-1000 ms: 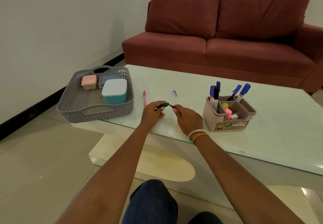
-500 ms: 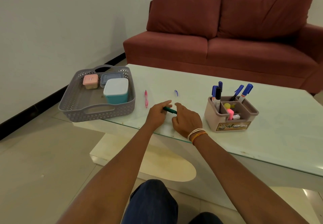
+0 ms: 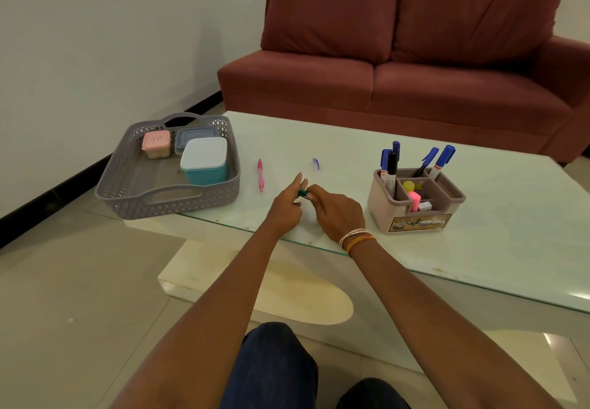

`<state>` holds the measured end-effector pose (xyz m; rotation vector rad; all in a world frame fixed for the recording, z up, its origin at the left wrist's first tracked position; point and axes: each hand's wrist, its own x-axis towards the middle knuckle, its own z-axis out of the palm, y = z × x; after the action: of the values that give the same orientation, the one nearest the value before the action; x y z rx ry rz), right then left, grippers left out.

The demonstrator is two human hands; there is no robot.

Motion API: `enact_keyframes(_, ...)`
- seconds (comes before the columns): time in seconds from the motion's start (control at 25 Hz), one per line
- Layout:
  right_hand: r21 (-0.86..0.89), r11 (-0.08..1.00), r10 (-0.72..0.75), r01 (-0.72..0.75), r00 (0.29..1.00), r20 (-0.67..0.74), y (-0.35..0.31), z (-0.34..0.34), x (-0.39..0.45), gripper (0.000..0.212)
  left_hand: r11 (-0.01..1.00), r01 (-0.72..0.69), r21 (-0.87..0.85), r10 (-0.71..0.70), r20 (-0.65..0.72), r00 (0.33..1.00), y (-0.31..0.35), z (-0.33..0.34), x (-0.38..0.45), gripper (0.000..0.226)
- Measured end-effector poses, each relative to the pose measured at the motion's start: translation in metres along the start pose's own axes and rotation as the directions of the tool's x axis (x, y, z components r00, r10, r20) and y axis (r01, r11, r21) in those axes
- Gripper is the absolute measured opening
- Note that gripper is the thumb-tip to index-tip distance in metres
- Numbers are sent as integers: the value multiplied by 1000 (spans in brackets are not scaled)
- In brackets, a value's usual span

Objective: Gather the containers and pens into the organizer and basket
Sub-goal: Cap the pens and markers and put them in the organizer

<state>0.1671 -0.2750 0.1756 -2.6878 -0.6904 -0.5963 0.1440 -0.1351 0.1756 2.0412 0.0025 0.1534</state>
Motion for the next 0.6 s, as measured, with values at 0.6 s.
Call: enact_keyframes(0.6, 924, 231, 384, -305, 901, 201, -23, -63, 4, 59, 983, 106, 147, -113, 39, 993, 5, 15, 0, 76)
